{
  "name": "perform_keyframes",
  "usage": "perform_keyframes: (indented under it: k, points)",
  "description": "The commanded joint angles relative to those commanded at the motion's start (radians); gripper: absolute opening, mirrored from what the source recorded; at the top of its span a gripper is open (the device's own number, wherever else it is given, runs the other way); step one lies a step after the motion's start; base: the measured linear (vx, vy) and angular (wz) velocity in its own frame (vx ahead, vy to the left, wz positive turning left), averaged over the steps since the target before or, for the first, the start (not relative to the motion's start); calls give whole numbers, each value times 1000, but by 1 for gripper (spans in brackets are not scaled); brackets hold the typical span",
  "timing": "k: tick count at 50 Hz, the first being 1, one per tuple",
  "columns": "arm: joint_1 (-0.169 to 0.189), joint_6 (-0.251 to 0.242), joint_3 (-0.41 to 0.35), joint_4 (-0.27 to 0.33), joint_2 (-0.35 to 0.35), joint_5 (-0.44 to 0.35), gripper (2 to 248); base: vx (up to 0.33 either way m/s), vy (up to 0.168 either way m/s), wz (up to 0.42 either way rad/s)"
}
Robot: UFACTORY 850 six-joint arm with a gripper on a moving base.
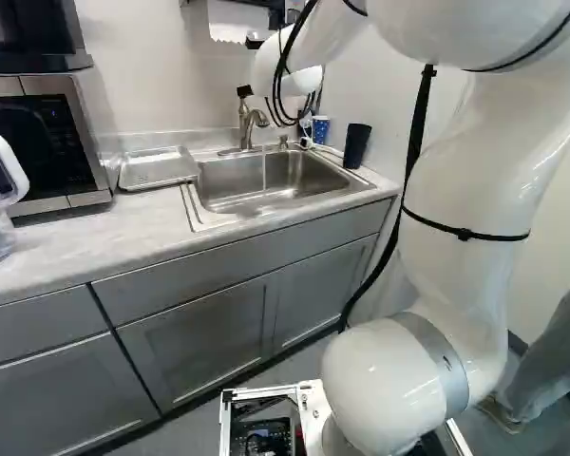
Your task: Rinse the cup and place it in the tray
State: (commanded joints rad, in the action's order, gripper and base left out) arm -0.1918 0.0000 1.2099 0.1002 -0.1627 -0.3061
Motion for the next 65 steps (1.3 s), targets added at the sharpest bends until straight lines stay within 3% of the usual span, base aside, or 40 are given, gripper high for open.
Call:
perform_keyframes:
  k: [23,46,65]
  points:
    - [-9,0,-125,0,119,105,247,0,0,0]
    - [13,0,-238,0,232,220,247,0,0,0]
    - [27,0,-267,0,262,317,247,0,0,0]
